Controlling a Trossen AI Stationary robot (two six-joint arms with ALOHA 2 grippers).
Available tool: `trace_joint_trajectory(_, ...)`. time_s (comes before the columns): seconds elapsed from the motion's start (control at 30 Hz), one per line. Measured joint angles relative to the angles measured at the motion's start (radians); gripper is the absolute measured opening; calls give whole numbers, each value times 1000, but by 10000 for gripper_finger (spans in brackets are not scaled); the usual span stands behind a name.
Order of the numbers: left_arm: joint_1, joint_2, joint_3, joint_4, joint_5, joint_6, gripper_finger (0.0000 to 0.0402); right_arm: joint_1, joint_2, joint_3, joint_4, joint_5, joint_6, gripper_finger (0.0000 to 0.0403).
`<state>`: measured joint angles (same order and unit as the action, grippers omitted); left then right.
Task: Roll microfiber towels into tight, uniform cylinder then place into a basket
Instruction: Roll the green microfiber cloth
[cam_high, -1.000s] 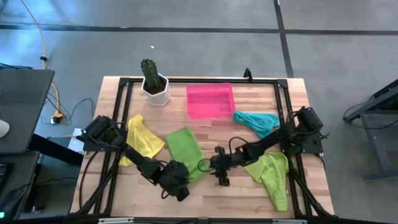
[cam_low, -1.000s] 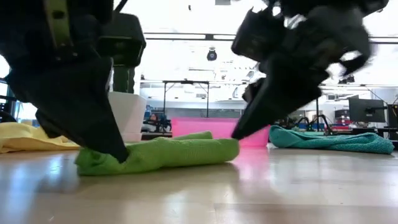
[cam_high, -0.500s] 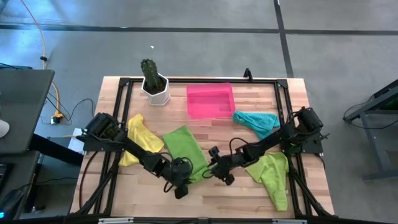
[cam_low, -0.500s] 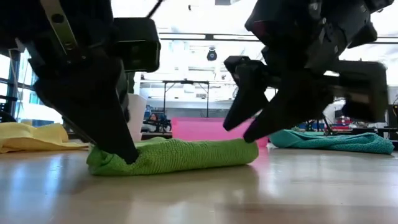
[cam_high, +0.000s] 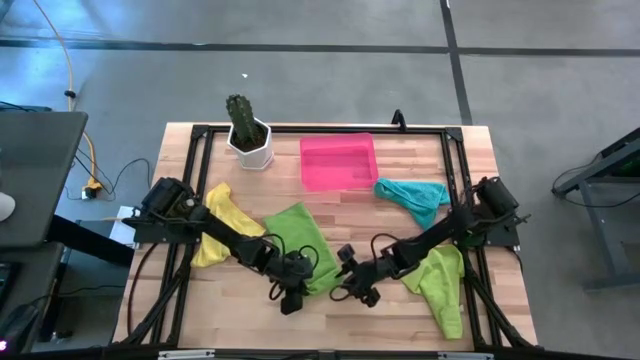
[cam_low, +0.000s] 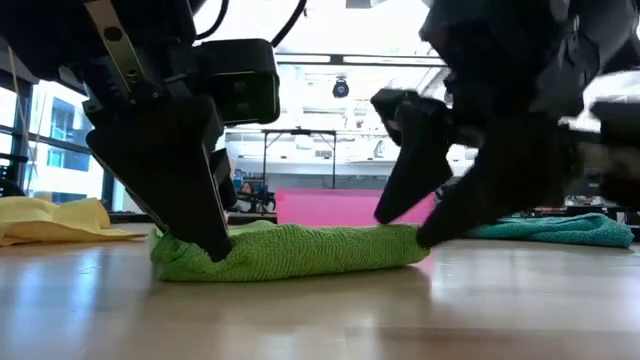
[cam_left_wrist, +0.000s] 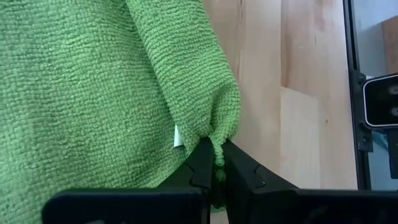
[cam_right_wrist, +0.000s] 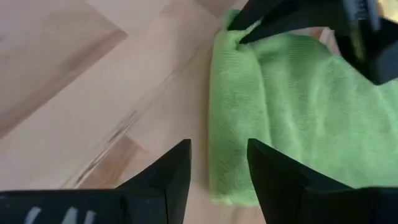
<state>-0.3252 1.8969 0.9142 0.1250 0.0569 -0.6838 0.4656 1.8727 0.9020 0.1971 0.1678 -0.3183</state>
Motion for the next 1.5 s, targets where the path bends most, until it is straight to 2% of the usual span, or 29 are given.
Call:
trace_joint_trajectory(0.3,-21,0,0,-1,-12,0,7,5,62,1,48,67,14,151)
trace_joint_trajectory(0.43,-22,0,1,-1,-12,-1,7,-2,63,1,36,50,133,142)
trace_joint_trajectory(0.53,-22,0,1,-1,-12,-16,8,-10,63,2,18,7,212,111)
trace_joint_trajectory(0.73,-22,0,1,5,19,-60,8,-13,63,3,7,-47,300,14)
trace_joint_trajectory(0.83,-22,0,1,8,33,-109,8,-18,63,3,12,-120,365,13)
trace_joint_trajectory(1.0,-22,-2,1,14,37,-178,8,-63,64,3,12,-316,525,5)
trace_joint_trajectory(1.17,-22,-14,2,33,37,-232,8,-123,68,0,17,-489,789,5)
trace_joint_trajectory(1.23,-22,-19,2,42,38,-249,8,-144,68,0,20,-526,865,4)
trace_joint_trajectory(1.5,-22,-23,2,49,87,-260,8,-184,68,-1,58,-623,997,3)
